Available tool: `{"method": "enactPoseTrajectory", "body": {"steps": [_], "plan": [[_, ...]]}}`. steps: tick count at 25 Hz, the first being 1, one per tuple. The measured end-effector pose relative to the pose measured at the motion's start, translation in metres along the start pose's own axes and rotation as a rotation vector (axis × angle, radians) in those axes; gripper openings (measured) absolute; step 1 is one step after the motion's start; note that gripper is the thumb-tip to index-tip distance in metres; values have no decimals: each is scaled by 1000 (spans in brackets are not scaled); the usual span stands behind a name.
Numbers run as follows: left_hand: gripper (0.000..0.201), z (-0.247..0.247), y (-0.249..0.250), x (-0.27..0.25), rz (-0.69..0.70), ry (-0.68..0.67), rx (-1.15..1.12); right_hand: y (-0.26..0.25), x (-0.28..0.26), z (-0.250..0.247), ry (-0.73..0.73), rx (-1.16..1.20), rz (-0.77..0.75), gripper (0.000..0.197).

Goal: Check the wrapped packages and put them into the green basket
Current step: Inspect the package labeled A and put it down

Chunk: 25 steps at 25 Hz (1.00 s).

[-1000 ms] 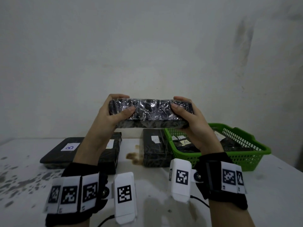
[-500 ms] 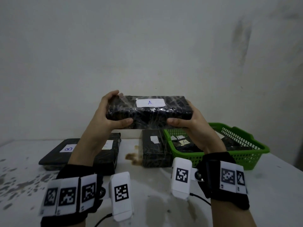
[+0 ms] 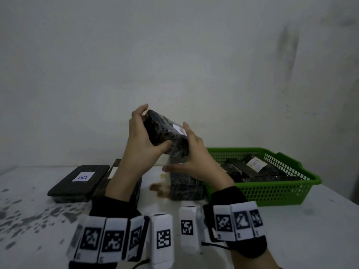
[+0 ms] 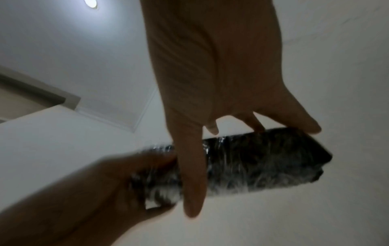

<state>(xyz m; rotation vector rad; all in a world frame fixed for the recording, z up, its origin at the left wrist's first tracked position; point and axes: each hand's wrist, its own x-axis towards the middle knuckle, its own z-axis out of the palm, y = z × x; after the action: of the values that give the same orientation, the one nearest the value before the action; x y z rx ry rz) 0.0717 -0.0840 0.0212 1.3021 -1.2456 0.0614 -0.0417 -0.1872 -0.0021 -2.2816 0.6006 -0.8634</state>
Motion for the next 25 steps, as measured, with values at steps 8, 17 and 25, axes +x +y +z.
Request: {"method": "enactPoseTrajectory", "body": {"steps": [8,17,25], "plan": [[73,-11,8,-5,-73,-358,-114,2,-1,-11,115,296,-141,62],[35,5,9,-7,-79,-262,-308,-12,-2,-6,14,351,-193,78],[38,5,8,-5,-12,-219,-310,-24,-14,-26,-105,675,-263,34]]}}
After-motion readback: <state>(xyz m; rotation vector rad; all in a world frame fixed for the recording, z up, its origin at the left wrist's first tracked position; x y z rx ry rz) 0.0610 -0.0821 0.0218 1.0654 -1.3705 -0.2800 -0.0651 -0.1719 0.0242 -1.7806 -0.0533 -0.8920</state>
